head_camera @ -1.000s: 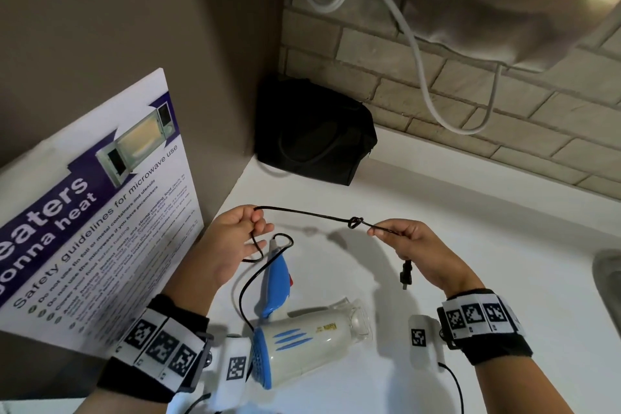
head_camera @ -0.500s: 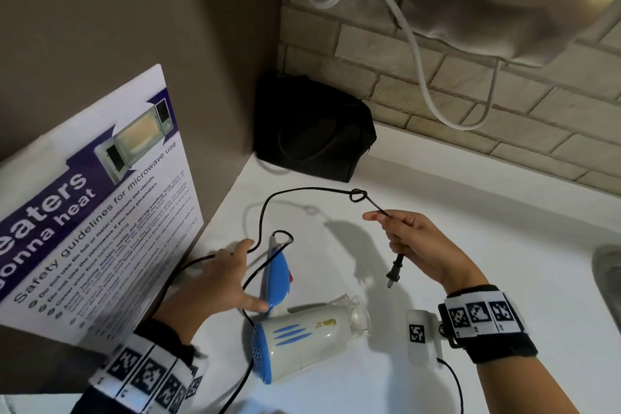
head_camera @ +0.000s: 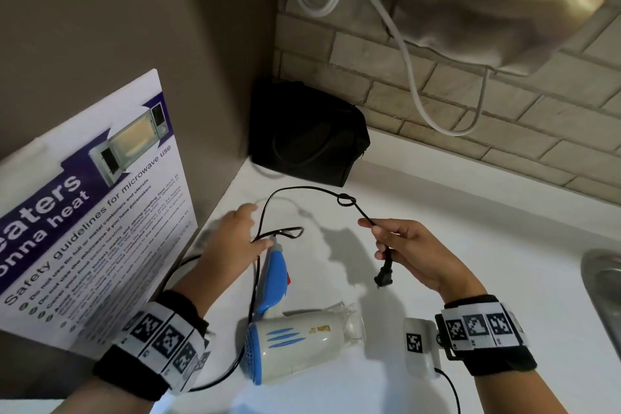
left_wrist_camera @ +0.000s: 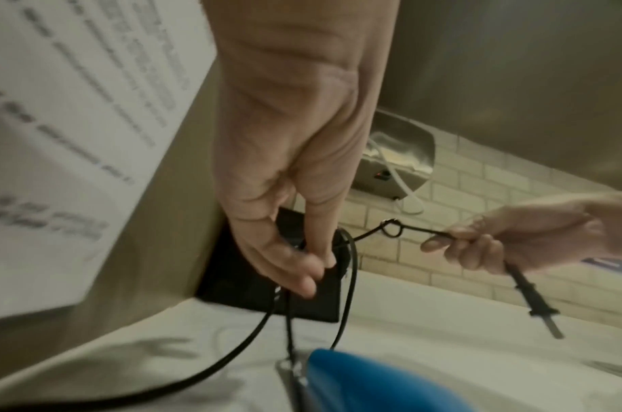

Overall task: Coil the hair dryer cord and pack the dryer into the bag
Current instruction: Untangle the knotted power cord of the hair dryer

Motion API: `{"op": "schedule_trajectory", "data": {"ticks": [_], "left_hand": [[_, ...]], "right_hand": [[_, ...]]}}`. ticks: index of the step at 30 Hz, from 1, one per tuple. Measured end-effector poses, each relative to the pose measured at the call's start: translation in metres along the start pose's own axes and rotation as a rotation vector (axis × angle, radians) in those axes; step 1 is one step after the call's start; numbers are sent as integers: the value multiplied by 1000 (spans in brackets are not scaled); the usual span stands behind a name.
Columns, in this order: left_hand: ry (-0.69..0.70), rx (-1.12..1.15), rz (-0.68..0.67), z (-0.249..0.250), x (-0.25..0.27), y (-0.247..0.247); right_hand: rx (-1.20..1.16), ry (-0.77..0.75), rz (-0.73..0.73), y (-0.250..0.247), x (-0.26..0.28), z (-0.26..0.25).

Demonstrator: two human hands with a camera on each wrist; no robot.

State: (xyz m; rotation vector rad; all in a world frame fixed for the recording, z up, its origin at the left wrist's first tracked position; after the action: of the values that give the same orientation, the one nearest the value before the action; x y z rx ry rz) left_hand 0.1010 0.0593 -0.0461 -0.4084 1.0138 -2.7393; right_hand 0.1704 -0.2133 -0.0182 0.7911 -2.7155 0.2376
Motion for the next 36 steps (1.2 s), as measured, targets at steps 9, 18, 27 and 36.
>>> {"op": "schedule_trajectory", "data": {"ticks": [9,18,27,36], "left_hand": [[466,245,169,115,36,-20],[477,229,36,135,27,-1],[535,242,-68,141,33,7],[771,-129,-10,150,37,7]], "right_hand": [[20,-74,-99,22,9,-17],[47,-201,-232,46,16,-36],[6,-192,-168,47,10,-43],[81,-177,-239,56,9,-42]]}}
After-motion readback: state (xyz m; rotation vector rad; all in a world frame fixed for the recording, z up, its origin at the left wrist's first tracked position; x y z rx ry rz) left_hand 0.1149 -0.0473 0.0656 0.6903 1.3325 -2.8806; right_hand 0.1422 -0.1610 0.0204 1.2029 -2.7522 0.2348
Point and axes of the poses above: each hand's wrist, its own x-axis away from the middle knuckle, its own y-axis out of the palm, z = x × y, the point moved 10 cm from there along -x, towards the middle knuckle, and after that the axes turned 3 degrees about -z, right-handed, at the moved point
